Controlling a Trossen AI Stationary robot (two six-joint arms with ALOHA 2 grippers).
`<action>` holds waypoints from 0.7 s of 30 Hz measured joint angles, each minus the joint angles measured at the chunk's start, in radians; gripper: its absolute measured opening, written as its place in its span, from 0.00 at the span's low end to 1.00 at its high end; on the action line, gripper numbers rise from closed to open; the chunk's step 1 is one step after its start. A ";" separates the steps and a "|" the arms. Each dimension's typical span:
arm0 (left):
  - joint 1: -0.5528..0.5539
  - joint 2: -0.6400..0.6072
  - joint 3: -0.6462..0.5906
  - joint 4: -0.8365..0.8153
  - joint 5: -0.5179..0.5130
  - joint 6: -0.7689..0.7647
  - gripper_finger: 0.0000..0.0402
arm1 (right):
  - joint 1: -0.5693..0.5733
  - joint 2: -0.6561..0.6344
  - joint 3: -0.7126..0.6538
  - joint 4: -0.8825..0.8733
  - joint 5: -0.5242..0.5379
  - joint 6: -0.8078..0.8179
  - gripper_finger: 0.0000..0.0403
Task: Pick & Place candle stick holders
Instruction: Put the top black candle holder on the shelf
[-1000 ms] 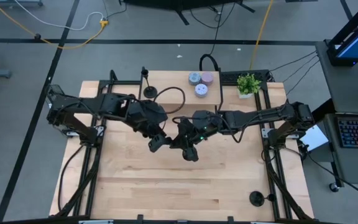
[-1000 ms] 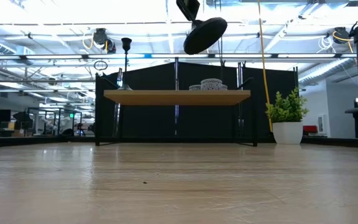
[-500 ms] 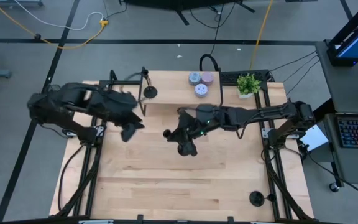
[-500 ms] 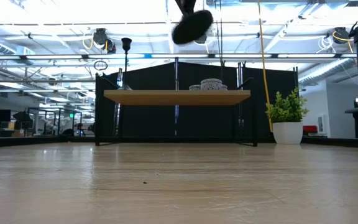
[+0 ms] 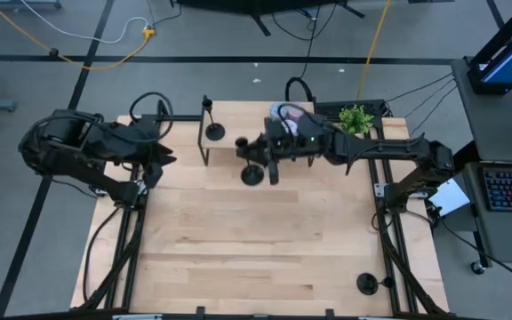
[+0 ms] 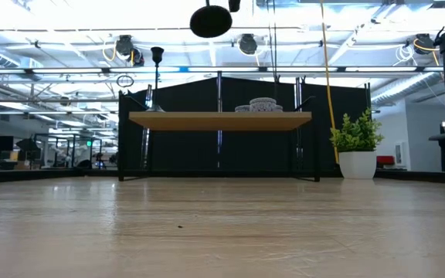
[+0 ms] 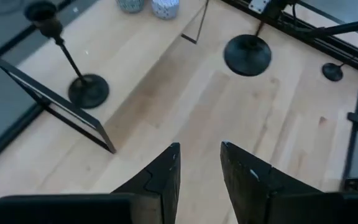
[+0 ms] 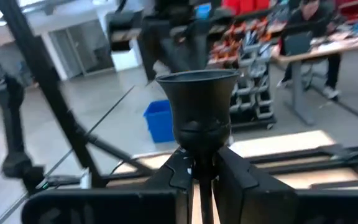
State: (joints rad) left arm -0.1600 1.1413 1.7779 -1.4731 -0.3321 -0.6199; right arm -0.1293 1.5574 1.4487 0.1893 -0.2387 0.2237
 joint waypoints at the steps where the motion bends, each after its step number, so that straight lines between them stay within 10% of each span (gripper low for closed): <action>1: 0.000 0.000 0.000 0.001 -0.007 0.011 0.30 | -0.015 0.000 0.000 0.015 -0.001 0.000 0.06; 21: 0.153 0.013 0.000 0.114 -0.019 0.142 0.32 | -0.343 0.055 0.063 0.321 -0.153 0.000 0.06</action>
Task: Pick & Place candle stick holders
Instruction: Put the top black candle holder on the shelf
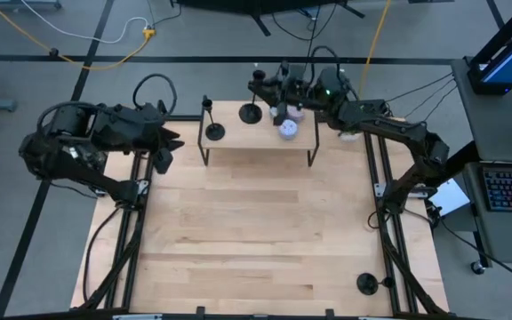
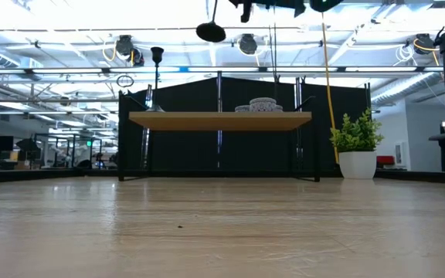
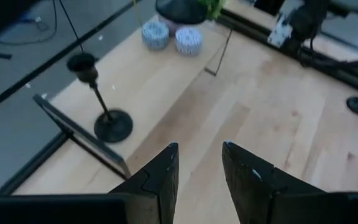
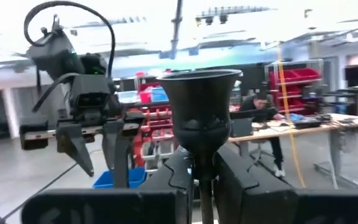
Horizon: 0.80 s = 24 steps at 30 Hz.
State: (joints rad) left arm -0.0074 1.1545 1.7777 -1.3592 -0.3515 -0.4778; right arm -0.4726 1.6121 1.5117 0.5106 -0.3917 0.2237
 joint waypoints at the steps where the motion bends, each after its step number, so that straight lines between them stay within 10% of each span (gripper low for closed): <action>1: 0.010 0.001 0.000 0.017 0.000 0.016 0.32 | -0.008 0.018 0.024 0.001 -0.021 0.000 0.06; 24: 0.081 0.037 0.000 0.074 0.010 0.050 0.32 | -0.115 0.452 0.448 -0.064 -0.136 -0.008 0.06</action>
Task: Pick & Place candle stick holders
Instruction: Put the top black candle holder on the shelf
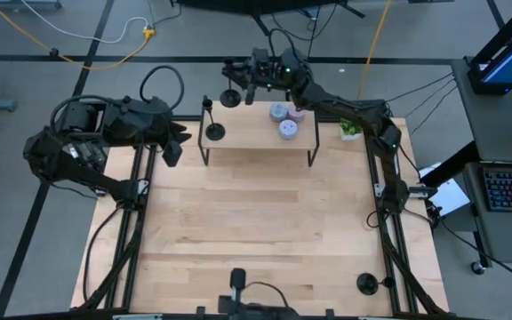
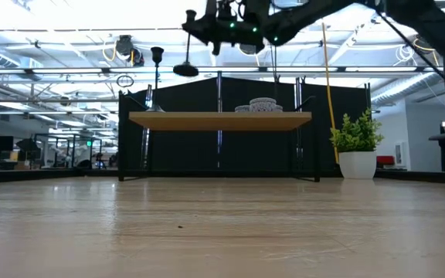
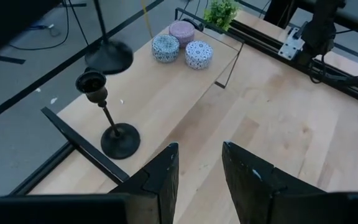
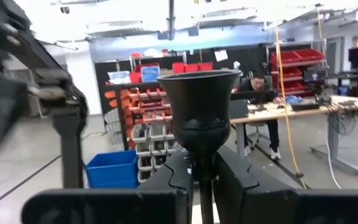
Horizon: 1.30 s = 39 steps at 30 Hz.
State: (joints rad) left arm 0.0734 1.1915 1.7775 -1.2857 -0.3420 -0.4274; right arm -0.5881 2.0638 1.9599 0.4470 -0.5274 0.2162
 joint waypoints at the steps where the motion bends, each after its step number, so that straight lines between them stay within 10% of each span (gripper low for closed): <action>1: 0.000 0.000 0.000 0.001 0.000 0.000 0.32 | -0.002 0.011 0.006 -0.004 0.003 0.000 0.06; 39: 0.045 0.000 0.000 0.004 0.001 -0.003 0.32 | 0.022 0.199 0.044 0.060 0.034 -0.087 0.06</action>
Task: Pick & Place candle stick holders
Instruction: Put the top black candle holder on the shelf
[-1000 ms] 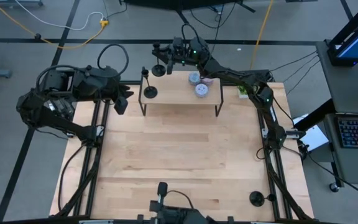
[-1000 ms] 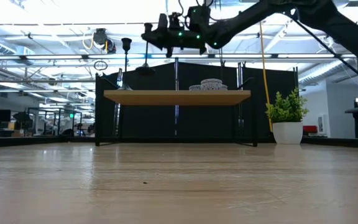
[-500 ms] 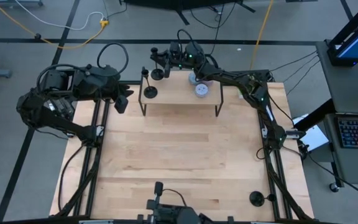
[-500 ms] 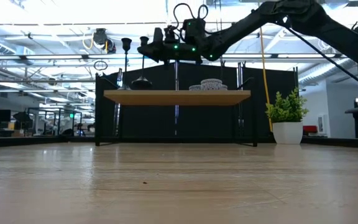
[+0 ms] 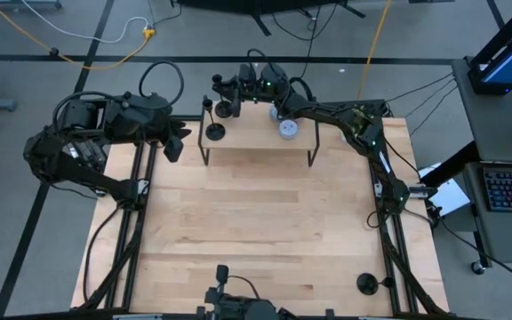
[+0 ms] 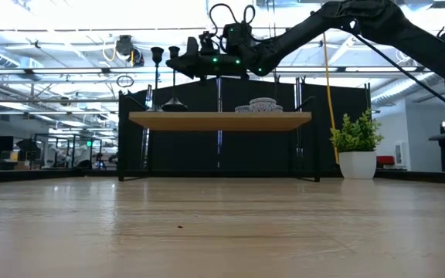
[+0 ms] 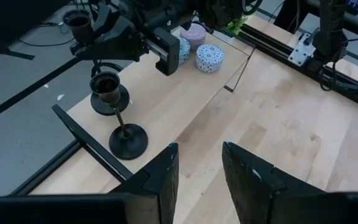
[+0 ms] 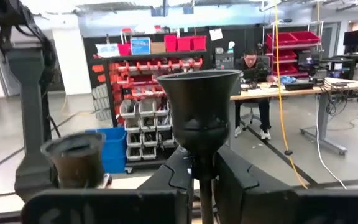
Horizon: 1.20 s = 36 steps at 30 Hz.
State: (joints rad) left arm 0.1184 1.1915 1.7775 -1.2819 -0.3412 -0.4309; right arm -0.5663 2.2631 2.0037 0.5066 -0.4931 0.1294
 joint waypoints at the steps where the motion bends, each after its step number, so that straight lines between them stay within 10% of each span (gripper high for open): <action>1: 0.000 0.000 0.000 0.000 0.000 0.000 0.32 | 0.000 0.000 0.000 -0.011 0.006 -0.009 0.06; 36: 0.000 0.000 0.000 0.000 0.003 0.011 0.32 | 0.006 0.016 -0.001 -0.018 0.021 0.022 0.09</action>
State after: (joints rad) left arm 0.1181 1.1915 1.7775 -1.2823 -0.3386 -0.4198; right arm -0.5606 2.2787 2.0026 0.4884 -0.4721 0.1512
